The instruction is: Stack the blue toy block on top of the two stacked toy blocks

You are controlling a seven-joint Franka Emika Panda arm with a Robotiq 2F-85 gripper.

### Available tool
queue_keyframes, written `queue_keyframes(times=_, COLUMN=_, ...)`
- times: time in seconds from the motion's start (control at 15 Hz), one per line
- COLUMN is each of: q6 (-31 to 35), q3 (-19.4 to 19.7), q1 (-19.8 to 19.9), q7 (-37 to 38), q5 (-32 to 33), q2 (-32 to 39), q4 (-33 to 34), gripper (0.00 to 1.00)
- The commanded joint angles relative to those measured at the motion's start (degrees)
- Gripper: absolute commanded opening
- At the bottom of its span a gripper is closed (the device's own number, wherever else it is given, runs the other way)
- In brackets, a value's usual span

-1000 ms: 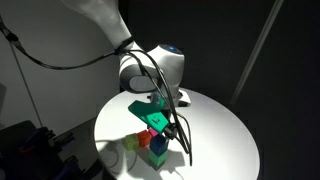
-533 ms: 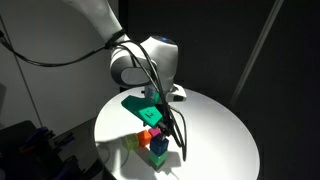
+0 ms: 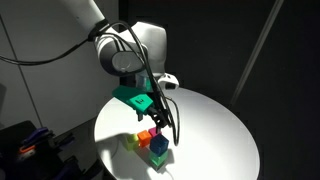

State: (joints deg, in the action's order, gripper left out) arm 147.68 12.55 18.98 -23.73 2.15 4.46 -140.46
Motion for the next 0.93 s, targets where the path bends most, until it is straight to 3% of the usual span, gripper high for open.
queue_keyframes(times=0.0, q6=-5.1, q3=2.0, q1=-0.7, q7=1.9, q5=4.0, q2=-7.1, q4=-2.0, gripper=1.0)
queue_keyframes(times=0.4, q6=-11.2, q3=1.8, q1=-1.8, q7=4.7, q5=6.9, q2=-12.5, q4=-2.4, gripper=1.0)
queue_keyframes(times=0.87, q6=-12.2, q3=0.7, q1=-4.2, q7=9.4, q5=6.9, q2=-15.1, q4=-4.3, gripper=1.0)
